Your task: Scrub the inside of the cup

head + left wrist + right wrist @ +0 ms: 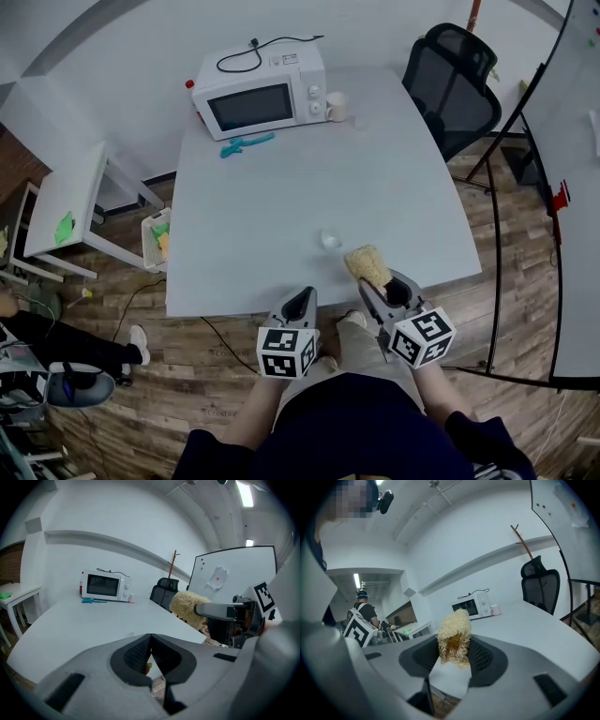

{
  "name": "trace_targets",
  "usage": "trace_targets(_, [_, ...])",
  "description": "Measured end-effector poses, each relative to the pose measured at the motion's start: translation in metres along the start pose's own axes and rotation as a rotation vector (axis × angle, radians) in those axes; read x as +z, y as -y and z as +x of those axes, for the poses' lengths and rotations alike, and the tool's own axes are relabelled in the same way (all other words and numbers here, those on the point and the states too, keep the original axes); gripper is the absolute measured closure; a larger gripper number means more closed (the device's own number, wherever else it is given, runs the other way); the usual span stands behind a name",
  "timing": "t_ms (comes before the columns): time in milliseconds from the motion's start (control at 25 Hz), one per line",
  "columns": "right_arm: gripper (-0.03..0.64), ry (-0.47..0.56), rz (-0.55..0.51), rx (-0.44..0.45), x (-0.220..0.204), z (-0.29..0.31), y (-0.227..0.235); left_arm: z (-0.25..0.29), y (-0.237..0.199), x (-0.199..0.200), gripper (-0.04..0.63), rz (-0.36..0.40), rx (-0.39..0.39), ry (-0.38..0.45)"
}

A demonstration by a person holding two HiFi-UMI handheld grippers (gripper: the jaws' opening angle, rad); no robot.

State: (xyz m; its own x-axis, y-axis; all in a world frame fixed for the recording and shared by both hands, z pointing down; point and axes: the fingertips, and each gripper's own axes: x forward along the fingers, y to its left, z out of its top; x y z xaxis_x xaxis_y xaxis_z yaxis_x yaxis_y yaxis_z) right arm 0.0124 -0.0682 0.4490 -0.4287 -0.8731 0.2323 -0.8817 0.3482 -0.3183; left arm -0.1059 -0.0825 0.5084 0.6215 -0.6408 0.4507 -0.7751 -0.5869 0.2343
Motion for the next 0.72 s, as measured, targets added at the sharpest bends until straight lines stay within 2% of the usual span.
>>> trace_targets(240, [0.443,-0.029,-0.017,0.062,0.018,0.028,0.025,0.031,-0.012,0.012,0.578,-0.004,0.055,-0.007])
trace_targets(520, [0.443,-0.084,-0.037,0.125,0.030,0.052,0.057,0.061,-0.022,0.016,0.577,-0.061,0.115,-0.018])
trace_targets(720, [0.443,-0.121,-0.054,0.166,0.030,0.067,0.073,0.082,-0.021,0.007,0.577,-0.037,0.118,-0.049])
